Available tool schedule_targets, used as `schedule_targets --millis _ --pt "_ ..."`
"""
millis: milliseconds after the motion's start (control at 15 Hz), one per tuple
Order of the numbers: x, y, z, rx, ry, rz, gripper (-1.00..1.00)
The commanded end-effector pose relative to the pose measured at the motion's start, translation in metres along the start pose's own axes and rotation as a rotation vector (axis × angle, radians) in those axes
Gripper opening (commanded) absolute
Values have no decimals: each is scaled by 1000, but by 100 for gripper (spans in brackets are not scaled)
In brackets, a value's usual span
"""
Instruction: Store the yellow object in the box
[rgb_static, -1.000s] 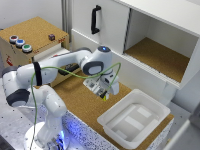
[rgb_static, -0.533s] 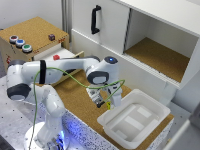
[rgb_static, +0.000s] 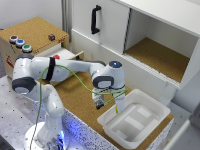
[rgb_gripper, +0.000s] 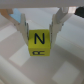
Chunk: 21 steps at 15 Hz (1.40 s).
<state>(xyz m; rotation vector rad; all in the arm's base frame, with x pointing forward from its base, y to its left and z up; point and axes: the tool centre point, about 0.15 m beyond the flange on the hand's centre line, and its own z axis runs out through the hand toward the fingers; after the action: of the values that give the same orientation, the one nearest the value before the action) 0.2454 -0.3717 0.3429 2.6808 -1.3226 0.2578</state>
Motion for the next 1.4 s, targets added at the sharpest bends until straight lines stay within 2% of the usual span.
schedule_targets --millis 0,67,467,533,867,1333 --pt "18 -9 70 110 75 140 -100" --pt "20 -14 82 136 86 157 -100" --pt "37 -32 106 145 79 197 -100" --pt "39 -30 102 141 72 186 100" --pt "35 -28 59 142 95 200 100" --pt "35 -28 59 142 95 200 100"
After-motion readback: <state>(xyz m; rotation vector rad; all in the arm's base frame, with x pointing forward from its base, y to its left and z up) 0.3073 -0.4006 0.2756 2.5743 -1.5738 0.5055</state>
